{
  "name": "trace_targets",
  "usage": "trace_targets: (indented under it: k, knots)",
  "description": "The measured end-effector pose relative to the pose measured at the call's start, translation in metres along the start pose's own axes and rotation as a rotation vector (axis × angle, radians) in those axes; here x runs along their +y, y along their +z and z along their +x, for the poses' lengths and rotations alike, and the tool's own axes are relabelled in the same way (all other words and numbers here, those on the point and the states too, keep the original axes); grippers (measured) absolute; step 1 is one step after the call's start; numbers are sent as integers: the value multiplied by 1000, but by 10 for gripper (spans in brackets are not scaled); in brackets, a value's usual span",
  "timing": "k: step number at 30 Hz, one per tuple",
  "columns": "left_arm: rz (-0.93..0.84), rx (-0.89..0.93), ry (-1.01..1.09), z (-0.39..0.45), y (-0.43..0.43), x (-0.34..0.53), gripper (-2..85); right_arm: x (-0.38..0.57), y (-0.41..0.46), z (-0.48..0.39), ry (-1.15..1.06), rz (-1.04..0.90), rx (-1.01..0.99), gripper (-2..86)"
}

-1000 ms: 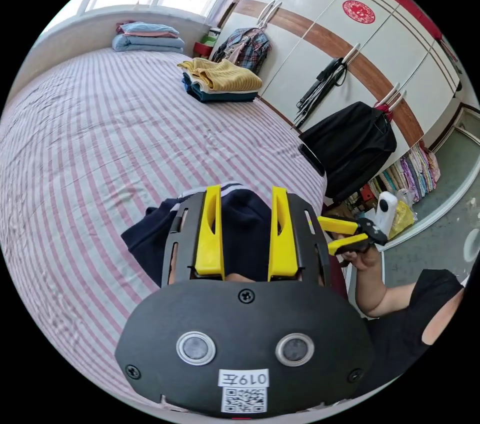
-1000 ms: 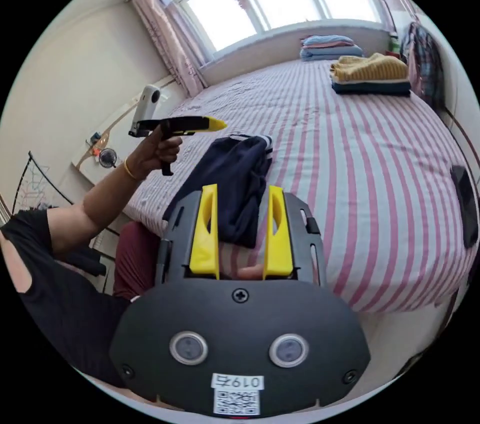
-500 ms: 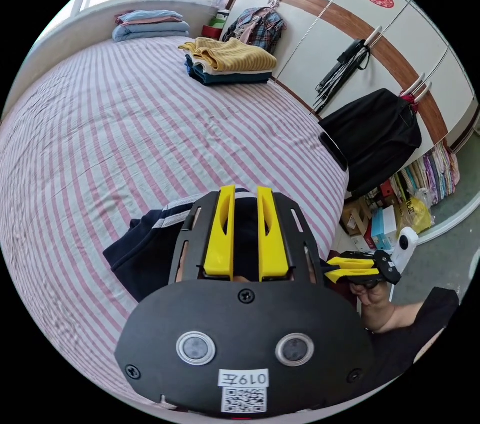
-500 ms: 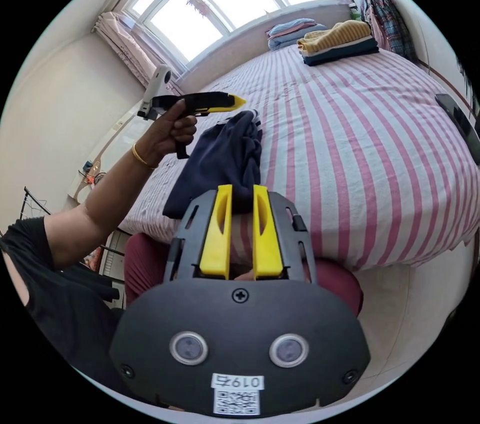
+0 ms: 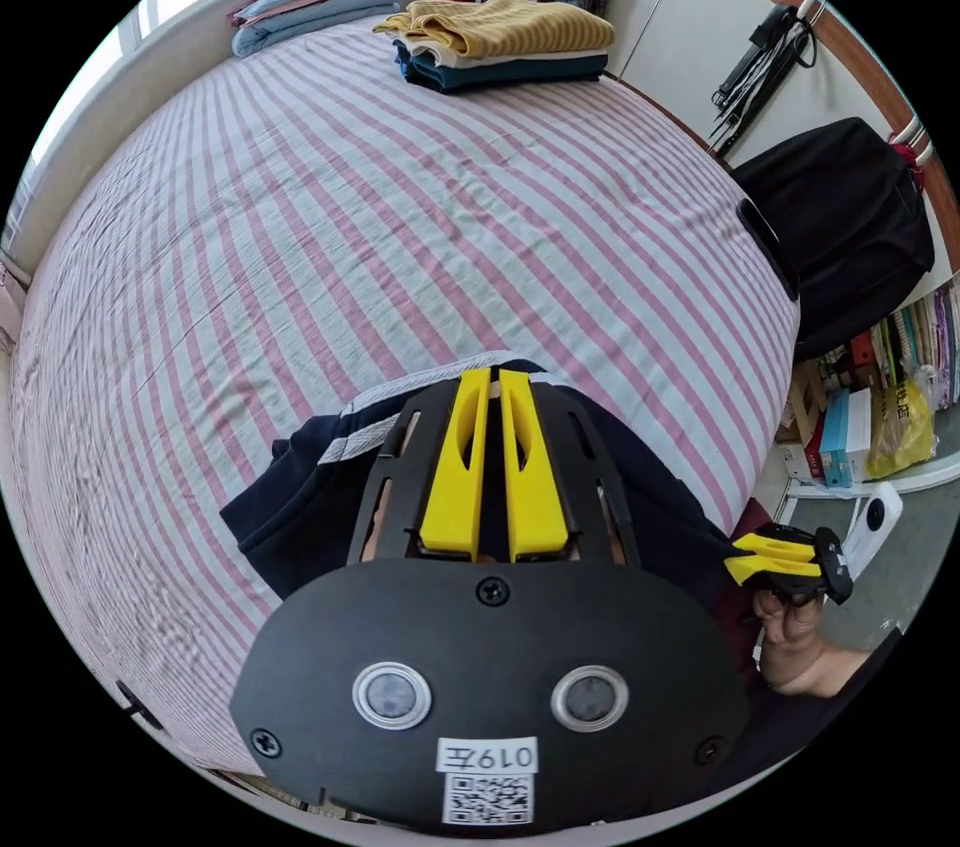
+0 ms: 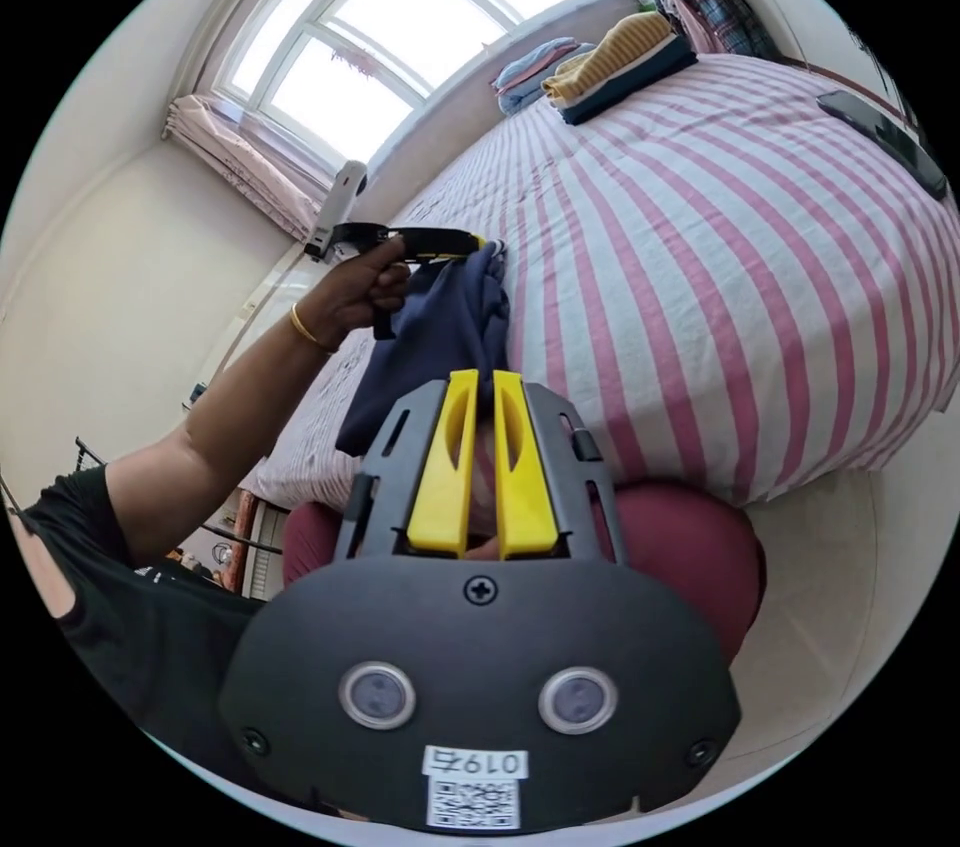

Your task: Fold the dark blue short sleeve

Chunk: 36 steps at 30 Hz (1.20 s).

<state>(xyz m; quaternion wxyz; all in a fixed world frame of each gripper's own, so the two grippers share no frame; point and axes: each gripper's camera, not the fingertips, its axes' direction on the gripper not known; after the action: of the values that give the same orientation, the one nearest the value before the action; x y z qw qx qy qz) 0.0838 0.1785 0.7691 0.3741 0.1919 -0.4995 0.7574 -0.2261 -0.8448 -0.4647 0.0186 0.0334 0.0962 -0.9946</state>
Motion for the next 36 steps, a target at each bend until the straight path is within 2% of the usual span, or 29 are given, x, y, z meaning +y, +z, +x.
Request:
trace_targets:
  k: [4,12,18,23,26,30,34,36]
  knots:
    - [21,60,-7,-9,-9,-3,10,-2,2,0,-18,-40,20,44]
    - [219,316,-139,-65,-46,6,11,10,-11,0,-1,5,46,81]
    - [134,121,-51,-64,-49,7,30,8,-17,-21,-90,40,122,89]
    - [38,9,263,-52,-50,-14,80,-1,-8,-17,-103,-13,87,113]
    - [1,-64,402,-47,-49,-31,81,-3,-8,-11,-84,-8,63,111]
    - [-120,1,407,-61,-32,-58,76,-5,-4,-1,-47,-6,6,108]
    - [-151,230,367,-84,-19,-80,97,-9,1,8,-26,-10,-23,107]
    - [-164,261,365,-90,-13,-85,108,-10,3,11,-18,-17,-37,107]
